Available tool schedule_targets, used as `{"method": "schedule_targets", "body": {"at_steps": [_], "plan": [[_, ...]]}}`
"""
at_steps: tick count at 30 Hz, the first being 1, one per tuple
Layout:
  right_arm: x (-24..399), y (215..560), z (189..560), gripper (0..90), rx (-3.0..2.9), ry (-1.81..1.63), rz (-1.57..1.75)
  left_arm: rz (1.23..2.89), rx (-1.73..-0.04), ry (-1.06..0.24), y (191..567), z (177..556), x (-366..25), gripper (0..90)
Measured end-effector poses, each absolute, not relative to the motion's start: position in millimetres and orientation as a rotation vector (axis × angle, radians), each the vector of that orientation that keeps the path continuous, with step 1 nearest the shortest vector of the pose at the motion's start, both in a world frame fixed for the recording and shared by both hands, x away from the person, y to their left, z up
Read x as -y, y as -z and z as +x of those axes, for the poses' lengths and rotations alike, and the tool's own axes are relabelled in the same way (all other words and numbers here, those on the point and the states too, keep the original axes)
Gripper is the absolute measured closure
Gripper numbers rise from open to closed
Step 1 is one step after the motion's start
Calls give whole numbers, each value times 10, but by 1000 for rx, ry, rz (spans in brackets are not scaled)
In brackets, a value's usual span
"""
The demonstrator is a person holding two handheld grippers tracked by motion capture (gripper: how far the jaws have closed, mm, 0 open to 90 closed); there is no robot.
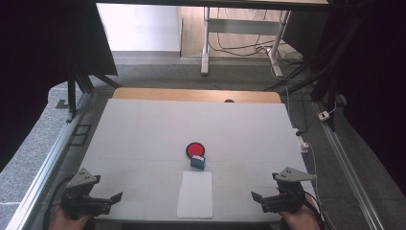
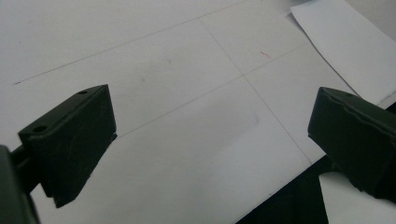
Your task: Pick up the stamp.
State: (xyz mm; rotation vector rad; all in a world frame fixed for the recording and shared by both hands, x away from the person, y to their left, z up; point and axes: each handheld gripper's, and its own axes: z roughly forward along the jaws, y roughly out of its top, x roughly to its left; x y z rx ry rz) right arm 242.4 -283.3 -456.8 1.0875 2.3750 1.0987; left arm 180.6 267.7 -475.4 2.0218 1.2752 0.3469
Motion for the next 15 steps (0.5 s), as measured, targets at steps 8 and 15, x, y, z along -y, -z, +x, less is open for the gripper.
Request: {"method": "schedule_targets", "body": {"at_steps": [8, 15], "plan": [[2815, 4560, 2406, 0, -2384, -1096, 1055, 2033, -1274, -346, 4756, 1808, -2668, 10], [2749, 4485, 2372, 0, -2379, -1121, 995, 2037, -1267, -352, 4754, 1802, -2664, 8]]}}
